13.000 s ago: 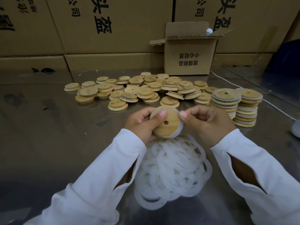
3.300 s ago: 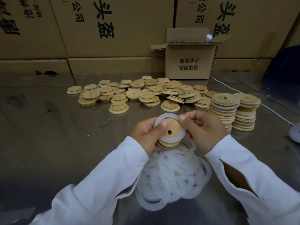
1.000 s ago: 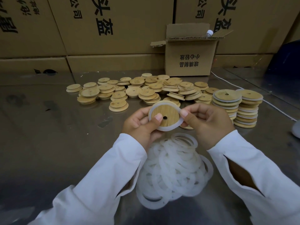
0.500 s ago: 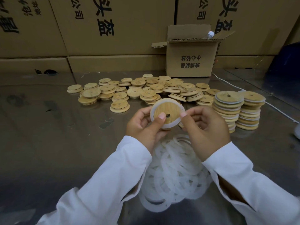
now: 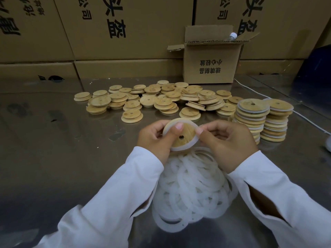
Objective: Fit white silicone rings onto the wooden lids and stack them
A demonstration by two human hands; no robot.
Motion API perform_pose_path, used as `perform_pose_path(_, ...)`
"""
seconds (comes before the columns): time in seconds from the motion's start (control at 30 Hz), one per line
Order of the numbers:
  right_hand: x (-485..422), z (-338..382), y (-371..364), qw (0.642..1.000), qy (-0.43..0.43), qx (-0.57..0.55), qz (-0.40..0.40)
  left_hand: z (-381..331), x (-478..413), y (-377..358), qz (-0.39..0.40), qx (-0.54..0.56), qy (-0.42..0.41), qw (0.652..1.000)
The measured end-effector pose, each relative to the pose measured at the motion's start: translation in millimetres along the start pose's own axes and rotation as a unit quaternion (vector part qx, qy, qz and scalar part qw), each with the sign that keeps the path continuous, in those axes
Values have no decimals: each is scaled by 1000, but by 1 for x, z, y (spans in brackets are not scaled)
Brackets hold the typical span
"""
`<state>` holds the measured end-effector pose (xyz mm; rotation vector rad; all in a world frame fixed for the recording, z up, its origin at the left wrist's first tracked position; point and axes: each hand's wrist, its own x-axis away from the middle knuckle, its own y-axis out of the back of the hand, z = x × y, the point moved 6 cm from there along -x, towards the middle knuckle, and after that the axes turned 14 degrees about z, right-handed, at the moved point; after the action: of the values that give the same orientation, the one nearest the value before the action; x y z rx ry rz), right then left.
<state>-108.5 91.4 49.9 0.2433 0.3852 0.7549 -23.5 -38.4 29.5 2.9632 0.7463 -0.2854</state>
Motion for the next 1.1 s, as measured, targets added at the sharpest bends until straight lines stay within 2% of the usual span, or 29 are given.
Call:
perform_pose_path(0.13, 0, 3, -1, 999, 0, -45, 18, 3, -1, -1, 2, 64, 16, 998)
perform_pose_path(0.3, -1, 9, 2, 999, 8, -42, 24, 6, -3, -5, 20, 176, 45, 983)
perform_pose_path(0.53, -2, 11, 2, 999, 19, -37, 19, 7, -5, -7, 19, 262, 61, 963)
perform_pose_path(0.77, -4, 14, 6, 999, 28, -27, 26, 6, -5, -9, 13, 290, 65, 955)
perform_pose_path(1.1, 1, 9, 6, 999, 28, -36, 3, 6, -1, -10, -16, 209, 45, 977)
